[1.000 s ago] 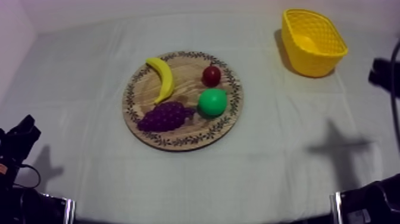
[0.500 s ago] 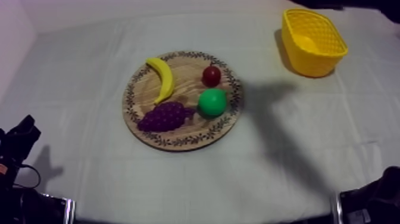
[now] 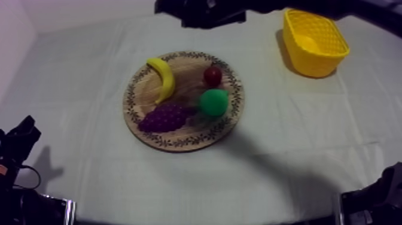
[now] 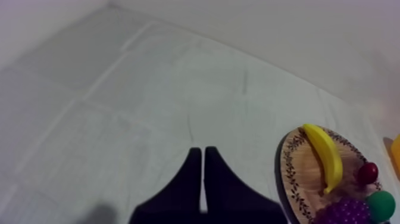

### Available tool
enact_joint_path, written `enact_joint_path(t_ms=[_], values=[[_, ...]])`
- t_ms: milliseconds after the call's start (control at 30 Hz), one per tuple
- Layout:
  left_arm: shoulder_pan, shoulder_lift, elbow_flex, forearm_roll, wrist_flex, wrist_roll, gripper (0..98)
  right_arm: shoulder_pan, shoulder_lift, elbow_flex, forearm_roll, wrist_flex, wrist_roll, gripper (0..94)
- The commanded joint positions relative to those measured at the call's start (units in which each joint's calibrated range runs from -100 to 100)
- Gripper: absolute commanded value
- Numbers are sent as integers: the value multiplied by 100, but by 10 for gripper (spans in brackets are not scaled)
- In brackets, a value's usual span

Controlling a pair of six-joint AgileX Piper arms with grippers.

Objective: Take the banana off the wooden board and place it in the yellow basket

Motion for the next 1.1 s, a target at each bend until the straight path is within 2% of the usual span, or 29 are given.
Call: enact_joint_path(t_ms=[0, 233, 433, 500, 633, 733, 867, 1067], values=[[-2, -5, -1, -3, 0, 2, 1, -31, 414, -98, 49, -3, -28, 7], [-2, -5, -1, -3, 0, 2, 1, -250, 977, -328, 430, 217, -436, 7], [-2, -5, -1, -3, 0, 2, 1, -325, 1033, -308, 429, 222, -440, 14], [-2, -5, -1, -3, 0, 2, 1, -325, 1011, -306, 386, 207, -365, 81], [-2, -5, -1, -3, 0, 2, 1, -304, 966, -320, 242, 160, -166, 309], [-2, -5, -1, -3, 0, 2, 1, -287, 964, -378, 133, 147, -17, 418], [-2, -5, -1, -3, 0, 2, 1, -267, 1061, -486, 69, 142, 118, 472], [-2, -5, -1, -3, 0, 1, 1, -195, 1519, -788, -17, 69, 329, 483]])
